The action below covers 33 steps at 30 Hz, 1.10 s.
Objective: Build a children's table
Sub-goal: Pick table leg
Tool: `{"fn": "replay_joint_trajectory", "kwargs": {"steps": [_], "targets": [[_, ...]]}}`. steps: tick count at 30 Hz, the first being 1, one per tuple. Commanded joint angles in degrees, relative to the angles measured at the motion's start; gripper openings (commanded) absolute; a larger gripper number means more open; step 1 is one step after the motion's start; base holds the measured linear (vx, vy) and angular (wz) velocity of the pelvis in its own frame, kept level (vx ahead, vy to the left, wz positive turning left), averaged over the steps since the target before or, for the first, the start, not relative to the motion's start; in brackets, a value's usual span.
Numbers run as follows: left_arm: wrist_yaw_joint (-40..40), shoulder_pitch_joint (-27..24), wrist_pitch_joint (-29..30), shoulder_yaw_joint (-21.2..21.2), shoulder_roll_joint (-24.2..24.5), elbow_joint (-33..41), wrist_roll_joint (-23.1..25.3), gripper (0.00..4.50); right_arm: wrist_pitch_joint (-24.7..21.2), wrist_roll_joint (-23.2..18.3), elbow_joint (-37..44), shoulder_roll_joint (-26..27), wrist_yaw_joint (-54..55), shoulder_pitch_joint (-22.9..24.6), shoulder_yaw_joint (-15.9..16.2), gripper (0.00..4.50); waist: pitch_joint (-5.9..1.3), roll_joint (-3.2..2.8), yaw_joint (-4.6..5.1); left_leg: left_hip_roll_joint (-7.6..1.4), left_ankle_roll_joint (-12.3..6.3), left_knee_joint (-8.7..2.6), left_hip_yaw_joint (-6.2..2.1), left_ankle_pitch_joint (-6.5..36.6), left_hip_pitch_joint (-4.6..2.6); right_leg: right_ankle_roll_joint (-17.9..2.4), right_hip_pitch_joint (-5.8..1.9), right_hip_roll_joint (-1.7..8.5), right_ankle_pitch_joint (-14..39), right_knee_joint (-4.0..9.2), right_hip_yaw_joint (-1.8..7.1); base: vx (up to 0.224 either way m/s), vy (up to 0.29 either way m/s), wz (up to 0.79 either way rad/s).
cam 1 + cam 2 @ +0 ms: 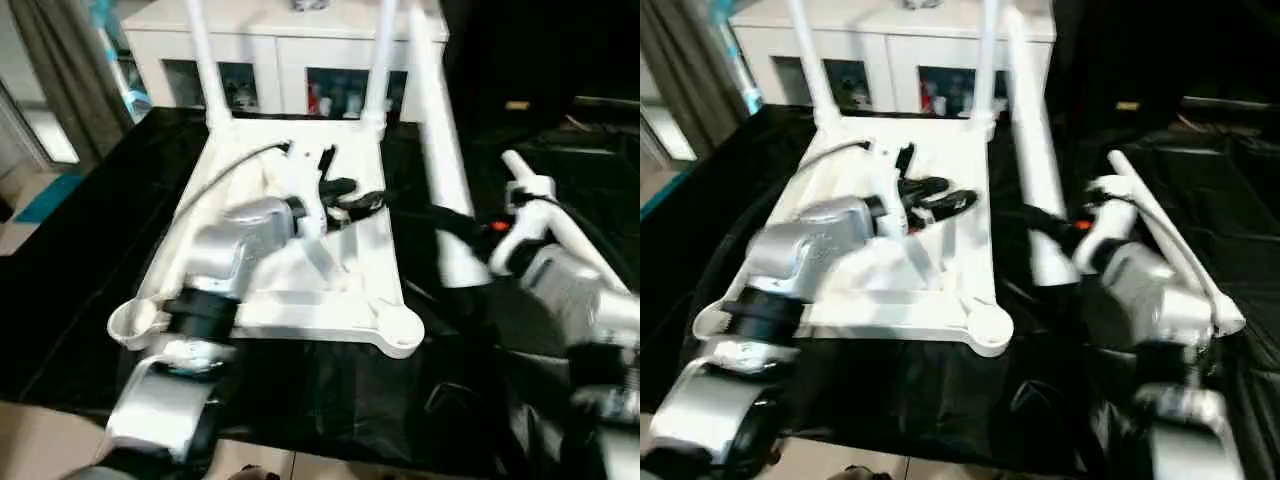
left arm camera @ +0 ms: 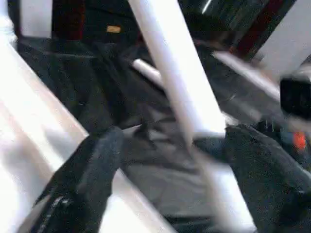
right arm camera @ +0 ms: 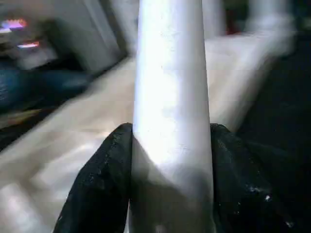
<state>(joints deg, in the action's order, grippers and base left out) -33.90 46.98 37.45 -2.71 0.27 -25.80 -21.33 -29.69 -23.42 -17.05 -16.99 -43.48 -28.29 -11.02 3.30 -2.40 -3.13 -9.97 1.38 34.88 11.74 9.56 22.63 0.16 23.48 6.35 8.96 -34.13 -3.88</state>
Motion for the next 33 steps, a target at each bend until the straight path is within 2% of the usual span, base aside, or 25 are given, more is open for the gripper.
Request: {"fn": "replay_joint_trajectory", "kwargs": {"steps": [1,3,7,8,10,12,14,15,18,20,22,24,28,29,33], "targets": [[0.7,1.4,1.3,-1.3,-0.7,-0.1,-1.6,4.14,0.6,-1.8,4.0,0.6,-2.0,0.5,1.9,1.84,-4.69,1.77,-0.35,-2.48,-6.77,-3.59,-1.27,9.4,-1.17,-13.9,-2.95,2.03,13.2,3.82,1.49,0.000,0.000,0.00],[1.2,1.7,2.1,-2.3,-1.8,-0.4,-2.5,4.37,0.0,-2.4,5.7,1.3,-2.6,0.9,3.0,1.84,-4.55,1.73,-0.50,-2.49,-5.86,-3.73,-1.31,10.6,-1.26,-13.1,-2.82,2.08,15.7,4.09,1.54,0.000,0.000,0.00],[2.0,2.5,3.4,-4.7,-3.4,-0.8,-5.4,4.44,0.6,-0.9,6.5,1.8,-3.0,1.3,4.6,1.84,-4.43,1.70,-0.54,-2.48,-4.23,-3.94,-1.39,12.0,-1.27,-11.9,-2.74,2.12,17.7,4.31,1.61,0.000,0.000,0.00],[2.1,2.6,4.2,-5.4,-3.8,-0.3,-6.8,4.48,1.0,-0.1,6.6,1.9,-2.4,1.5,5.3,1.84,-4.43,1.93,-0.56,-2.49,-4.11,-3.99,-1.44,11.7,-1.20,-11.8,-2.75,2.16,17.5,4.24,1.62,0.000,0.000,0.00],[2.1,2.5,4.5,-5.4,-3.7,0.1,-7.0,4.49,1.5,0.5,6.2,2.0,-1.8,1.4,5.5,1.84,-4.43,1.81,-0.56,-2.49,-3.95,-4.00,-1.41,11.6,-1.20,-11.8,-2.65,2.17,17.2,4.29,1.69,0.000,0.000,0.00],[2.5,2.2,5.0,-5.3,-3.5,0.7,-6.9,4.50,2.2,1.1,5.7,2.4,-0.4,1.2,5.6,1.84,-4.43,2.15,-0.46,-2.43,-4.06,-4.06,-1.42,11.6,-1.15,-11.3,-2.71,2.11,17.0,4.35,1.68,0.000,0.000,0.00],[3.0,1.8,6.1,-6.3,-4.0,1.5,-7.9,4.50,2.5,1.0,5.4,2.6,0.8,0.8,5.8,1.84,-4.44,1.97,-0.53,-2.46,-4.05,-4.05,-1.44,11.1,-1.16,-11.5,-2.76,2.20,16.6,4.25,1.70,0.000,0.000,0.00],[3.0,1.7,6.2,-6.3,-4.0,1.7,-7.9,4.20,2.5,1.0,5.4,2.7,0.9,0.8,5.8,1.84,-4.43,1.99,-0.51,-2.44,-4.11,-4.06,-1.45,10.9,-1.12,-11.5,-2.76,2.16,16.4,4.26,1.69,0.000,0.000,0.00],[3.0,0.7,7.9,-5.7,-4.2,3.4,-8.8,4.07,2.6,1.3,5.7,3.1,1.0,0.8,6.4,1.84,-4.37,2.24,-0.51,-2.48,-4.39,-4.07,-1.43,10.9,-1.02,-11.8,-2.83,2.19,15.6,4.23,1.70,0.000,0.000,0.00],[3.2,0.2,8.4,-5.1,-4.8,4.0,-9.0,3.90,2.8,1.5,5.9,3.5,0.8,0.8,6.8,1.84,-4.38,1.94,-0.52,-2.56,-4.45,-4.10,-1.48,10.5,-1.07,-12.1,-2.83,2.20,15.0,4.12,1.72,0.000,0.000,0.00],[3.3,0.1,8.4,-4.9,-5.0,4.0,-8.9,3.76,2.8,1.6,5.9,3.5,0.8,0.8,7.0,1.84,-4.37,2.09,-0.47,-2.54,-4.45,-4.11,-1.46,10.6,-1.11,-12.2,-2.81,2.09,14.6,4.12,1.72,0.000,0.000,0.00],[4.2,0.3,8.0,-5.0,-5.6,3.3,-8.4,3.68,3.0,1.4,6.1,3.7,1.2,0.7,7.4,1.84,-4.31,1.97,-0.46,-2.55,-4.29,-4.14,-1.46,11.1,-1.15,-12.1,-2.80,2.07,14.7,4.19,1.73,0.000,0.000,0.00],[6.5,0.7,6.3,-6.2,-6.4,2.3,-8.0,3.24,3.0,1.2,6.4,3.6,1.4,0.6,7.5,1.84,-4.34,2.03,-0.55,-2.54,-4.09,-4.14,-1.49,10.9,-1.13,-12.1,-2.87,2.10,14.2,4.16,1.76,0.000,0.000,0.00],[7.1,0.8,6.1,-6.7,-6.5,2.2,-8.1,3.24,3.1,1.2,6.5,3.6,1.5,0.7,7.5,1.84,-4.35,1.88,-0.45,-2.52,-4.19,-4.12,-1.50,10.7,-1.05,-12.1,-2.90,2.08,13.7,4.14,1.76,0.000,0.000,0.00],[8.2,1.1,5.7,-7.9,-6.7,1.7,-8.7,2.86,3.3,1.3,6.5,3.5,1.5,0.8,7.5,1.84,-4.32,2.05,-0.45,-2.50,-4.33,-4.11,-1.51,10.9,-1.02,-12.2,-2.94,2.15,14.1,4.19,1.73,0.000,0.000,0.00]]}}
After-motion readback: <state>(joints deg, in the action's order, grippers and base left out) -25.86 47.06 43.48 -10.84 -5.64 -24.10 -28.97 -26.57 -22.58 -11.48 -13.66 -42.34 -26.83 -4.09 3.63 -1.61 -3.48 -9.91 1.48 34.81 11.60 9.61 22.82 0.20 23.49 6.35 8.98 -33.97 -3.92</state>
